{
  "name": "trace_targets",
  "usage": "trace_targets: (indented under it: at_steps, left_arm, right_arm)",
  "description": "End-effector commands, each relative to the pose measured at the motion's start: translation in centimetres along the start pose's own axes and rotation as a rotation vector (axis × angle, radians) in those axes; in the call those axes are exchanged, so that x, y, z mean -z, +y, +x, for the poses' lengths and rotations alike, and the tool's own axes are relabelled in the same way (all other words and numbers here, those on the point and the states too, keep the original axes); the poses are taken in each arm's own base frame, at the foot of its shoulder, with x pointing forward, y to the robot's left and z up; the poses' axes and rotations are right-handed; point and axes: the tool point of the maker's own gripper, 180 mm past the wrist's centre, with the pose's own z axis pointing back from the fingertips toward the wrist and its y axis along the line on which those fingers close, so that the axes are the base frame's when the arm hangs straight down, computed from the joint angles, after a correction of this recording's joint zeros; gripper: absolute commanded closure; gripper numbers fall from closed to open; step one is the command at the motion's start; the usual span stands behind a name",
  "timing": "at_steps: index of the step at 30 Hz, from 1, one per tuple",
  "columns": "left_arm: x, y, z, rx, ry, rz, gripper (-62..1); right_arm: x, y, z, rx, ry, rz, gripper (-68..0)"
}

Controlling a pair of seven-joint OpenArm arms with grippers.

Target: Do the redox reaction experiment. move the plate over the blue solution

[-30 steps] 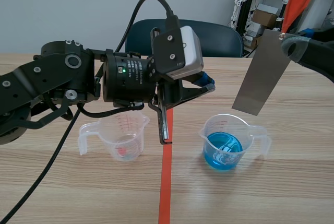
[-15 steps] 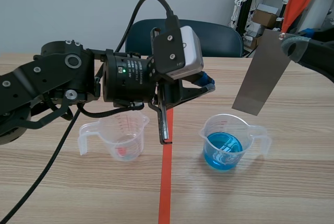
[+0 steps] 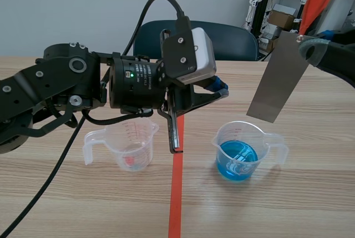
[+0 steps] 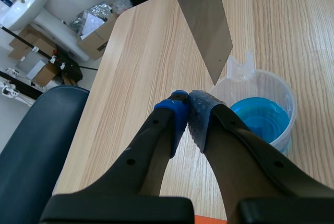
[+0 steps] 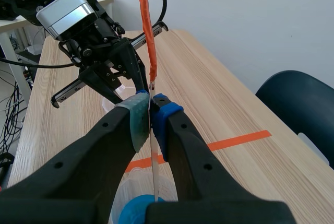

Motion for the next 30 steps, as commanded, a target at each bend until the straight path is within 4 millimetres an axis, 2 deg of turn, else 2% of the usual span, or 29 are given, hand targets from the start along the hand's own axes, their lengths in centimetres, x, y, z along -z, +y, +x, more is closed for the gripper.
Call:
trace_targets:
  at_steps: [1,30]
  left_arm:
    - [0.25,0.36,1.14,0.005,-0.037,0.008,-3.1]
    - [0.25,0.36,1.14,0.005,-0.037,0.008,-3.1]
  right_arm:
    - [0.02,-0.42,1.45,-0.015,-0.031,0.001,-0.4]
    - [0.02,-0.42,1.19,-0.015,-0.016,0.001,-0.4]
